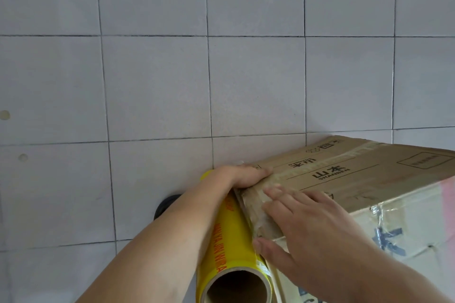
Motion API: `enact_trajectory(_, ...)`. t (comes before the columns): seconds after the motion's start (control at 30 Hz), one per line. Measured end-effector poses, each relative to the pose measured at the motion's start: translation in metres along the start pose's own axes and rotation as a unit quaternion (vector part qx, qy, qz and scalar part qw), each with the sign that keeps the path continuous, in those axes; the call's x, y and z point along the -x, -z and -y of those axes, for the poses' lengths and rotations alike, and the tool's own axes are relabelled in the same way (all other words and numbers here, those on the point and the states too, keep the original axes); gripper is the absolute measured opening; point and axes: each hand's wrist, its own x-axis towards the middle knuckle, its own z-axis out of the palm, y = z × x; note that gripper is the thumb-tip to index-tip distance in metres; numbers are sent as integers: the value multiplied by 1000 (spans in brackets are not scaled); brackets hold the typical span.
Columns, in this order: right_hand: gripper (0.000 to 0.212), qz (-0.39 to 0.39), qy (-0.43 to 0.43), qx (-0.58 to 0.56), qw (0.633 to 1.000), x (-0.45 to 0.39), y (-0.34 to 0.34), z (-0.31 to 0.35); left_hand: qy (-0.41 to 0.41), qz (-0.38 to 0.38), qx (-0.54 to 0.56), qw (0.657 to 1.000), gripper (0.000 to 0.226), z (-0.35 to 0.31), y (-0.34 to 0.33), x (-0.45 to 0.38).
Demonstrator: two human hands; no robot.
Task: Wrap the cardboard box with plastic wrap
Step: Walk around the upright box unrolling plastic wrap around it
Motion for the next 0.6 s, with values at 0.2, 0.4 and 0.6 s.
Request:
enact_trajectory(0.2,59,51,24,14,998,-2,7,2,8,-127,-33,991,82,-6,-4,3)
enact_trajectory(0.4,68,-65,-47,-76,994,11,3,48,-13,-105,-10,994,82,2,-7,38)
enact_trajectory(0.6,46,-250,-237,-242,907,72,-53,95,2,-96,108,989,77,10,-20,70)
